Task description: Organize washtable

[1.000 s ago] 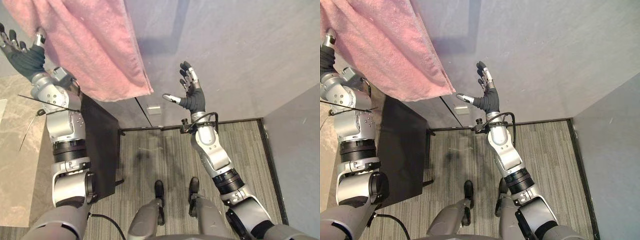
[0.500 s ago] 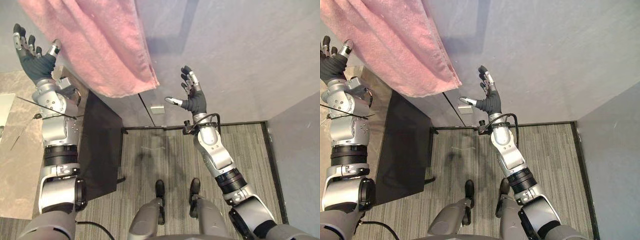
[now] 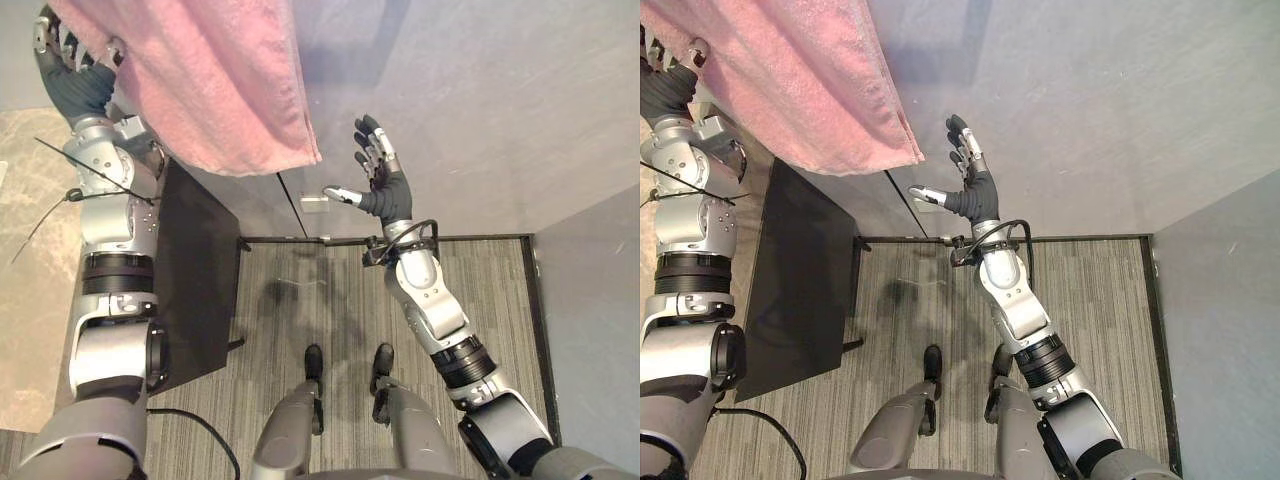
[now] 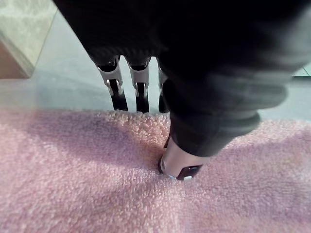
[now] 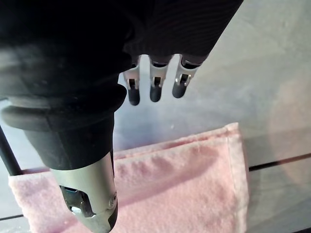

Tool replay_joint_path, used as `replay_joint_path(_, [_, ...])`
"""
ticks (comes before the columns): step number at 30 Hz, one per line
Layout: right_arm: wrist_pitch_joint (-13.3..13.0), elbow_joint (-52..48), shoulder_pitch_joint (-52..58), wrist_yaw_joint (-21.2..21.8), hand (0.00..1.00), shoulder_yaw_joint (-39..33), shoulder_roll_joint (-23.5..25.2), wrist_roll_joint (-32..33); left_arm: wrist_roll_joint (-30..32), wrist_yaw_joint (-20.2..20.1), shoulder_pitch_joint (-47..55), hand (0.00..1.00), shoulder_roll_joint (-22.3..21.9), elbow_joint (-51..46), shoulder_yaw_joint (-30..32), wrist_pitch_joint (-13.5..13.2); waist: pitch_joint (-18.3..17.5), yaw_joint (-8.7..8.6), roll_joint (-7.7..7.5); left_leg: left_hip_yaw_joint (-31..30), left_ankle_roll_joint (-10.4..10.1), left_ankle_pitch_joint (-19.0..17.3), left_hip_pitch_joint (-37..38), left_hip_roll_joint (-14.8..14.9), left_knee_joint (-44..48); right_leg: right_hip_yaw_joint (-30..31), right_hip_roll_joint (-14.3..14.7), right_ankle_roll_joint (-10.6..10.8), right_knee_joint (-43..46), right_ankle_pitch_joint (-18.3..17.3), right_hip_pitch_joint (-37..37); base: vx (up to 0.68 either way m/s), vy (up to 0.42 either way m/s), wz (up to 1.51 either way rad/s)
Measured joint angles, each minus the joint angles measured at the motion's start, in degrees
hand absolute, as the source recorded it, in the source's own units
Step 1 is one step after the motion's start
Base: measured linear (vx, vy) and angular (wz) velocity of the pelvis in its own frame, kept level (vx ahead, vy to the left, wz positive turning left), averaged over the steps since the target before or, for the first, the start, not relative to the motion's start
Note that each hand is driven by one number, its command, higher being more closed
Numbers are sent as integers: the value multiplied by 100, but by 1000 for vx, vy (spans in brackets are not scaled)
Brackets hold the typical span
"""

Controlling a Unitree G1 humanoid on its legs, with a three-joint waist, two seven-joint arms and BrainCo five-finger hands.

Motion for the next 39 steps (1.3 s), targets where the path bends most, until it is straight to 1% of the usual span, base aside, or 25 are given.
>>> replay_joint_path(3, [-6,-206,-8,-62,0,21,72,2,-109,-4,-134,100,0,-8,-63,-12,1,4,1,78,0,0,-38,11,9,58,10,-2,8,5,-71,17,-2,-11])
replay_joint_path(6, [-128,-447,-81,-128,0,20,81,3,-205,4,-155,100,0,-13,-78,-71,1,-2,1,183,-3,-2,-38,43,63,114,39,-4,8,5,-71,28,-12,-10])
replay_joint_path(9, [-173,-446,-285,-133,0,-71,78,6,-206,8,-154,100,0,-17,-77,-105,1,-1,1,197,-5,-3,-37,78,74,110,73,-4,12,5,-68,9,-18,-2])
replay_joint_path(14, [-173,-397,-504,-132,0,-66,80,6,-205,5,-153,100,-18,-39,-80,-112,2,-5,2,197,-5,-4,-22,84,77,124,75,-5,39,6,-69,-20,3,0])
replay_joint_path(18, [-171,-62,-1111,-136,0,-74,84,74,-209,7,-151,100,-33,-72,-94,-115,3,9,3,237,-4,-4,-20,101,88,112,80,-10,60,9,-69,-15,1,1])
replay_joint_path(21, [-172,8,-1416,-135,0,-68,95,203,-255,6,-151,100,-35,-131,-94,-128,3,19,3,244,-4,-3,-20,112,92,109,87,-13,60,11,-67,0,0,0])
replay_joint_path(23, [-170,282,-1670,-134,0,-77,99,318,-285,6,-151,100,-55,-142,-94,-131,3,21,4,246,-4,-3,-21,117,97,106,90,-13,58,11,-64,0,0,0])
replay_joint_path(24, [-156,617,-1921,-134,0,-88,101,419,-346,5,-152,100,-113,-188,-94,-133,4,34,6,242,-4,-3,-24,123,102,92,94,-13,53,12,-58,0,0,0])
replay_joint_path(26, [-151,940,-2178,-135,0,-146,110,523,-436,3,-155,100,-205,-304,-121,-142,15,85,16,225,-4,-3,-31,135,106,69,103,-16,31,14,-41,9,-3,4])
replay_joint_path(27, [-137,1207,-2416,-137,0,-261,124,621,-457,-6,-169,100,-272,-376,-175,-191,33,151,28,176,-5,-4,-47,154,130,37,123,-43,-14,32,-12,13,-19,16])
replay_joint_path(29, [-98,1503,-2798,-136,0,-374,111,801,-526,-21,-177,100,-324,-517,-244,-257,57,180,54,94,-6,-4,-126,178,179,-78,133,-50,-38,35,-2,10,-26,22])
replay_joint_path(31, [-64,1691,-3096,-146,0,-461,76,1022,-662,-116,-242,100,-404,-564,-317,-319,115,302,63,43,-23,7,-158,198,189,-150,145,-51,-41,35,1,-1,-28,15])
replay_joint_path(34, [-58,1694,-3157,-141,0,-456,36,1190,-710,-140,-242,100,-432,-675,-350,-368,126,304,66,-49,-44,21,-227,198,196,-245,138,-51,-64,34,2,2,-9,18])
replay_joint_path(37, [-46,1978,-3358,-134,0,-444,29,1360,-758,-240,-244,100,-433,-699,-402,-395,126,317,66,-120,-62,34,-263,198,198,-319,133,-53,-68,33,8,-3,-2,12])
replay_joint_path(39, [-39,2153,-3531,-131,0,-449,13,1499,-789,-264,-244,100,-439,-757,-551,-462,126,340,66,-178,-95,56,-304,199,197,-370,131,-53,-77,33,8,-14,-7,14])
